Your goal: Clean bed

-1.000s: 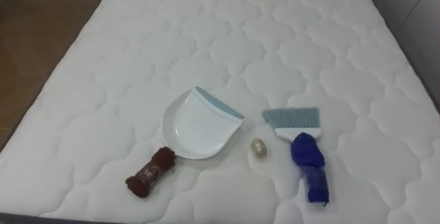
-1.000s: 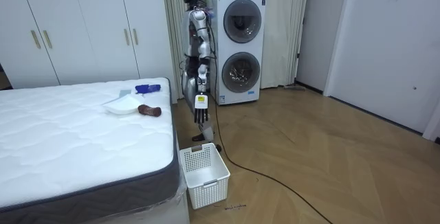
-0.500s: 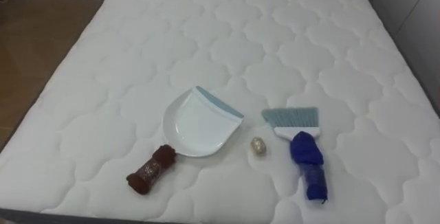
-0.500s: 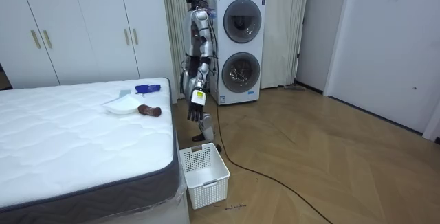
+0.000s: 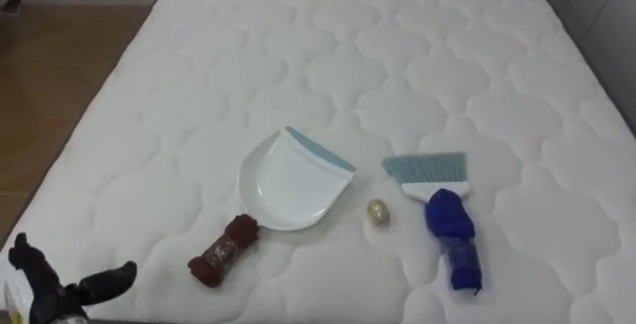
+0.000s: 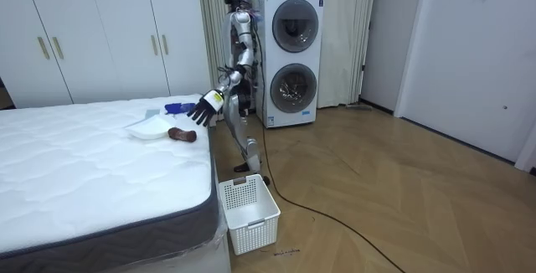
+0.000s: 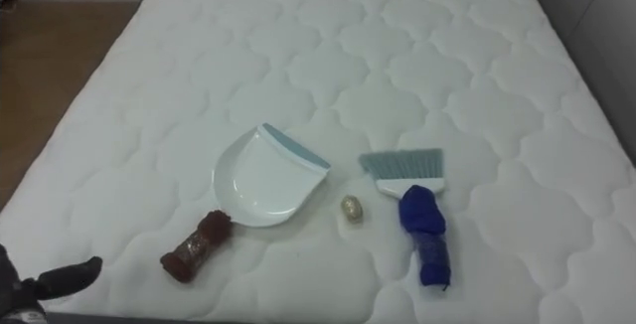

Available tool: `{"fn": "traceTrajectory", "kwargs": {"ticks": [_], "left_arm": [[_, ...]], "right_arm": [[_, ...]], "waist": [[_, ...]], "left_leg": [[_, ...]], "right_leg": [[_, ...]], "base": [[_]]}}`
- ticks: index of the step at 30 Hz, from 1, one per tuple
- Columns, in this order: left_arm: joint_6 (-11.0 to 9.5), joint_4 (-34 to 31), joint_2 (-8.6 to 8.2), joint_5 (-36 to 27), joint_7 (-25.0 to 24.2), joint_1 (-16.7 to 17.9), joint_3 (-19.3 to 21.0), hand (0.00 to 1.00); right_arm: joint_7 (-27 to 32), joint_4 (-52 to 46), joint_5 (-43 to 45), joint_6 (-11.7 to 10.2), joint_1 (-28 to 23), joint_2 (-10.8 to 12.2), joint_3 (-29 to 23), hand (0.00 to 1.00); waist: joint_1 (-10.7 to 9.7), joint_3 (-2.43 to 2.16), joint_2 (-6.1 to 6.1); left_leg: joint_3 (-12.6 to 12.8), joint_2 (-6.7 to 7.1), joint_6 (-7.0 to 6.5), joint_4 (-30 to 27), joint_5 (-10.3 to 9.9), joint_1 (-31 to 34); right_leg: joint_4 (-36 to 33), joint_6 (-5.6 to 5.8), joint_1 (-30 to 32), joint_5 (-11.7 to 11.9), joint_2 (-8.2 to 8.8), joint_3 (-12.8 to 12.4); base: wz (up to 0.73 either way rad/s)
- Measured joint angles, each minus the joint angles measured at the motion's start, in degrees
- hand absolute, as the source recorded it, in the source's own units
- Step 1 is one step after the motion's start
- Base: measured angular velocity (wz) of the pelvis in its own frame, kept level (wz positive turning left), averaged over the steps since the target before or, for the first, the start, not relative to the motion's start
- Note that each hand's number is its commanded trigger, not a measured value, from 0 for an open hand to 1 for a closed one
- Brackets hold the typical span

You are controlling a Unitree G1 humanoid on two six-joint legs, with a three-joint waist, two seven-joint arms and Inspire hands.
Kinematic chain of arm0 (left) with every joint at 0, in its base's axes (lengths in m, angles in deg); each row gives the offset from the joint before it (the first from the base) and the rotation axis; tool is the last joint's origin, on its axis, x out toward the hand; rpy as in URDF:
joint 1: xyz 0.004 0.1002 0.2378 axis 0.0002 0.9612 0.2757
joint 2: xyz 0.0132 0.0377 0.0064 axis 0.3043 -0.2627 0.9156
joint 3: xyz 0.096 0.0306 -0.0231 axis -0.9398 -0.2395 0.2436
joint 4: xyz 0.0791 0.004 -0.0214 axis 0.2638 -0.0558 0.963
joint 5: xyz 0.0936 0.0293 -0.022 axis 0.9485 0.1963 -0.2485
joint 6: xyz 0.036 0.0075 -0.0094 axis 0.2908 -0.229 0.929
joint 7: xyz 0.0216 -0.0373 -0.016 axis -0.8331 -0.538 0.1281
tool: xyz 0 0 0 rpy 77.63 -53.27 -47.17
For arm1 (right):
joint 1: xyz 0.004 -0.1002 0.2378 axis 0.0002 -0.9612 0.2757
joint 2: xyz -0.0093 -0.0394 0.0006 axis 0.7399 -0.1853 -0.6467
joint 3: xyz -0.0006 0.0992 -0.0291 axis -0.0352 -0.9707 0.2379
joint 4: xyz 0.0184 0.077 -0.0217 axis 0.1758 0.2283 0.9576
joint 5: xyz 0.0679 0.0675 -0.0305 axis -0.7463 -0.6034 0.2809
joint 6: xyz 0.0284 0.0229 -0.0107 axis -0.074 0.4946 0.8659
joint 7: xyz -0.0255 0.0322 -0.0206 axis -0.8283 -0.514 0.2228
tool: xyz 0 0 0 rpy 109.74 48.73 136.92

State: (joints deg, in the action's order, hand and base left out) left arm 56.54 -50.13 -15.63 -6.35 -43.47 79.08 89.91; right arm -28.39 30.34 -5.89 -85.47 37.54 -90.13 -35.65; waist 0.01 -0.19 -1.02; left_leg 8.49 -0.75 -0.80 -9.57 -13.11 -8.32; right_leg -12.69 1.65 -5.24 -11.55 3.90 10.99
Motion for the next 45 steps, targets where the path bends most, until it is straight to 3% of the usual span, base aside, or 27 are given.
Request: {"fn": "traceTrajectory", "kwargs": {"ticks": [6,14,20,24,28,31,37,40,42,45], "left_arm": [[-1.7,-3.1,0.23,0.0,1.5,-1.4,-0.3,0.00],[-1.8,-3.0,0.59,0.0,1.8,-3.2,-3.9,0.00],[-1.8,-1.0,1.11,0.0,1.3,-6.9,-8.0,0.00],[-1.8,4.2,1.23,-1.2,0.8,-11.3,-10.5,0.00],[-1.8,7.7,1.22,-1.2,-0.6,-13.4,-12.1,0.00],[-1.8,8.1,1.23,-1.3,-1.3,-14.0,-13.2,0.00],[-1.8,10.6,1.20,-2.1,-2.5,-14.4,-16.5,0.00],[-1.8,12.6,1.12,-2.1,-3.1,-14.8,-17.8,0.00],[-1.7,14.2,0.87,-2.1,-3.6,-15.9,-18.2,0.00],[-1.7,14.6,0.87,-2.1,-3.9,-16.1,-18.2,0.00]], "right_arm": [[-1.3,0.3,0.4,0.1,-0.3,0.0,0.0,0.00],[-1.9,0.1,0.6,0.9,-0.3,-0.1,2.5,0.00],[-1.7,0.6,-1.3,1.6,3.1,-0.1,6.5,0.00],[-1.0,0.6,-2.1,1.7,6.3,-0.3,8.8,0.00],[-0.7,0.7,-3.2,1.8,8.4,-0.3,11.4,0.00],[-0.4,1.2,-5.9,1.8,9.5,-0.3,13.4,0.00],[0.7,1.2,-9.0,1.9,10.5,-0.4,17.0,0.00],[1.2,1.2,-9.3,1.9,10.9,-0.5,18.1,0.00],[1.6,1.2,-9.3,1.9,11.7,-0.7,18.4,0.00],[2.4,1.2,-9.5,1.9,11.9,-0.7,19.0,0.00]], "waist": [[-1.7,0.58,1.00],[-1.7,0.39,1.04],[-1.4,0.37,1.07],[-1.6,0.80,0.99],[-1.5,1.27,1.52],[-1.5,1.70,1.98],[-1.3,1.93,2.30],[-1.2,1.96,2.24],[-1.1,2.30,1.79],[-1.1,2.40,1.51]], "left_leg": [[0.2,-0.02,0.00,0.2,0.0,0.9],[0.9,-0.35,0.00,-0.2,0.0,3.3],[0.7,-0.56,-0.05,-2.2,0.0,7.2],[0.6,-0.63,-0.05,-4.3,0.0,11.0],[0.4,-0.83,-0.05,-6.2,0.0,14.1],[0.2,-0.89,-0.05,-7.1,0.0,16.3],[0.2,-1.08,-0.16,-9.4,0.0,20.1],[0.3,-1.56,-0.52,-10.4,-0.3,21.6],[0.3,-1.69,-0.51,-10.4,-0.4,22.9],[0.5,-1.96,-0.48,-11.1,-0.4,24.0]], "right_leg": [[-1.1,0.01,1.7,0.0,0.04,-0.3],[-2.1,-0.13,4.9,0.1,-0.21,-1.7],[-3.1,-0.36,8.2,0.2,-0.03,-2.2],[-4.8,-0.43,11.6,0.2,0.42,-1.4],[-6.0,-0.64,14.4,0.4,0.56,-1.2],[-6.3,-0.88,15.9,0.5,1.00,-0.4],[-7.3,-1.17,18.5,0.7,1.11,0.9],[-8.1,-1.29,19.8,0.7,1.00,1.4],[-8.5,-1.68,21.3,1.0,1.01,1.8],[-9.1,-1.88,22.3,1.1,0.93,1.9]], "base": [[-0.03],[-0.10],[-0.03],[0.03],[0.01],[0.11],[0.12],[0.04],[0.02],[-0.01]]}}
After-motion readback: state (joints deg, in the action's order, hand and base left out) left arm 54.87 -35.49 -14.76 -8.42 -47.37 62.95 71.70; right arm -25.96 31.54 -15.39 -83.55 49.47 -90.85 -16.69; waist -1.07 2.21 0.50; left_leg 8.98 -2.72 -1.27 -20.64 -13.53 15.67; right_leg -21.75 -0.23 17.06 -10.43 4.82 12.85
